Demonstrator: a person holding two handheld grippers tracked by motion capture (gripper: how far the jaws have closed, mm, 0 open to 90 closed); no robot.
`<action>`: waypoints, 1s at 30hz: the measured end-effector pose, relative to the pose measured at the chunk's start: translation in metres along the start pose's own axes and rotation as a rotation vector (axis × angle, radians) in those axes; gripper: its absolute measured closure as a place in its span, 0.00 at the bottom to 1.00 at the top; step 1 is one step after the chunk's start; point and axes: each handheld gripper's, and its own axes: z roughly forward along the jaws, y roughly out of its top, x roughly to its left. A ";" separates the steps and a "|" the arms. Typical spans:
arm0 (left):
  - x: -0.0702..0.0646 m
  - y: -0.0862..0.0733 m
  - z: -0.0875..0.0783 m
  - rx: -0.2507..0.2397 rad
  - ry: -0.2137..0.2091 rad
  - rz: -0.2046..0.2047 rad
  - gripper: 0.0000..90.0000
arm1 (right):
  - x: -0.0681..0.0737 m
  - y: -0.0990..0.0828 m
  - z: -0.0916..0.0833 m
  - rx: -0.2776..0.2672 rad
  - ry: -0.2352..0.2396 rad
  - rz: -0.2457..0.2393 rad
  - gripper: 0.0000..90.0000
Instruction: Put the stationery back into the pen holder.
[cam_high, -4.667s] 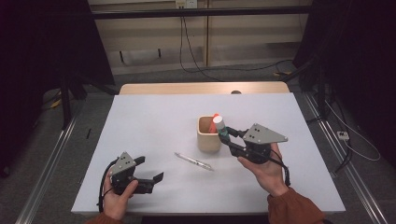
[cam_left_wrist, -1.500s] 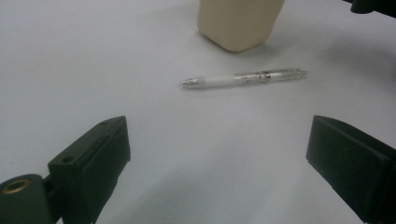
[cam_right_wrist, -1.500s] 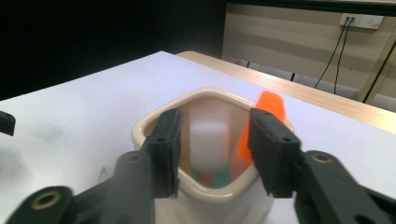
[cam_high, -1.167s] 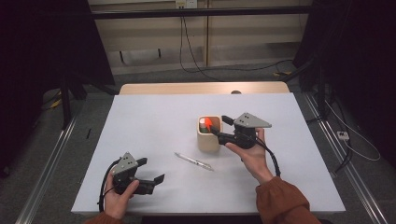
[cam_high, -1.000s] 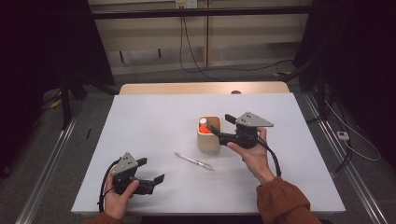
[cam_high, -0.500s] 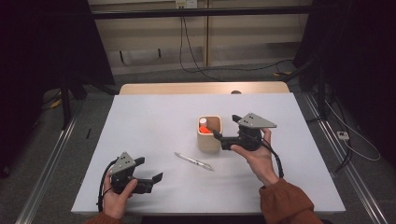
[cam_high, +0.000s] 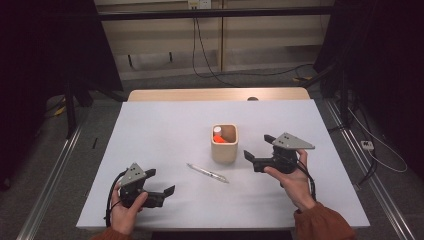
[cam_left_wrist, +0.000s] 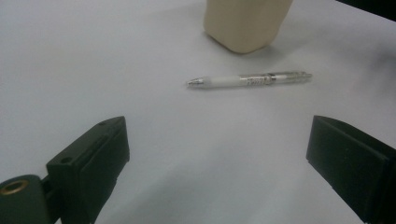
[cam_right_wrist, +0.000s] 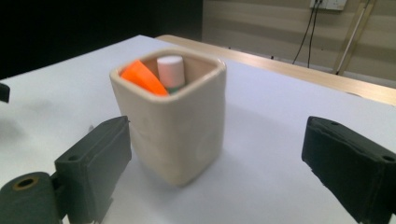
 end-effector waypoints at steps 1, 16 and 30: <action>0.000 0.000 0.000 0.001 -0.001 -0.001 0.07 | -0.001 -0.003 -0.004 0.005 -0.003 0.004 0.09; -0.005 0.002 0.006 0.009 0.047 -0.016 0.09 | -0.008 -0.033 -0.037 0.030 -0.012 0.036 0.08; -0.019 0.006 0.014 0.058 -0.053 0.048 0.12 | -0.008 -0.054 -0.065 0.045 -0.060 0.023 0.08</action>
